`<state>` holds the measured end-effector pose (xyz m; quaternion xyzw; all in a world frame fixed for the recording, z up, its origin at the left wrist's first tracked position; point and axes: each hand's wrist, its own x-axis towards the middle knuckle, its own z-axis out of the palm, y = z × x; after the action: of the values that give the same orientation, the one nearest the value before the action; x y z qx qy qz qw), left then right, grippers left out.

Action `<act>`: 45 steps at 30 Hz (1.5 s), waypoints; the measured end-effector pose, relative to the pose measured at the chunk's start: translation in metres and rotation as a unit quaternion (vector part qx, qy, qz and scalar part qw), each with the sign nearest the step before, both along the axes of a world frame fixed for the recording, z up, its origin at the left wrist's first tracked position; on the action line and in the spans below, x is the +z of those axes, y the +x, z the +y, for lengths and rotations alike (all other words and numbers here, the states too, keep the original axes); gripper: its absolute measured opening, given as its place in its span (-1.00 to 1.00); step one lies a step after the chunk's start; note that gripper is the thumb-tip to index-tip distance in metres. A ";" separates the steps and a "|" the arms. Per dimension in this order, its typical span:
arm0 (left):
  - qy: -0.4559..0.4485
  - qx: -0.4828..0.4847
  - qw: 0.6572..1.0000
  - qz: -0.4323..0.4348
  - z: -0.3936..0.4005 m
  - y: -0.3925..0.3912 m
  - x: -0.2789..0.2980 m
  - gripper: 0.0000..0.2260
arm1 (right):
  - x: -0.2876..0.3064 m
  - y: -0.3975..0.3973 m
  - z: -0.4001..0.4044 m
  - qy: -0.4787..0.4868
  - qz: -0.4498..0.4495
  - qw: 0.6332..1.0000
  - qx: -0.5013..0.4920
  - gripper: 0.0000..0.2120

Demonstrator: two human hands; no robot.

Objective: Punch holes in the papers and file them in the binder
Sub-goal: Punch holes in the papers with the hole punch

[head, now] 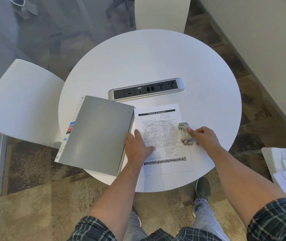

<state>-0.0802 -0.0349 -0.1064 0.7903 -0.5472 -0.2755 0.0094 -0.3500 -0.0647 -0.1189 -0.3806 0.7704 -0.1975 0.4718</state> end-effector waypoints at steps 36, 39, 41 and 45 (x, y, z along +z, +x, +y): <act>0.034 0.167 0.981 0.091 0.090 0.011 0.015 -0.34 | -0.005 0.003 -0.001 0.005 -0.011 0.999 -0.048 -0.41; 0.029 0.177 0.977 0.118 0.089 0.012 0.020 -0.49 | 0.013 0.020 0.027 -0.090 0.082 0.990 -0.076 -0.44; 0.003 0.177 0.974 0.142 0.088 0.012 0.025 -0.70 | 0.014 0.033 0.056 -0.130 0.127 0.981 -0.068 -0.59; -0.020 0.172 0.973 0.155 0.081 0.009 0.027 -0.72 | 0.000 0.052 0.098 -0.071 0.140 0.986 -0.053 -0.63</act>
<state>-0.0711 0.0460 -0.0792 0.8200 -0.4002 -0.3778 0.1571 -0.2975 0.0337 -0.1191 -0.3955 0.8320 -0.2217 0.3196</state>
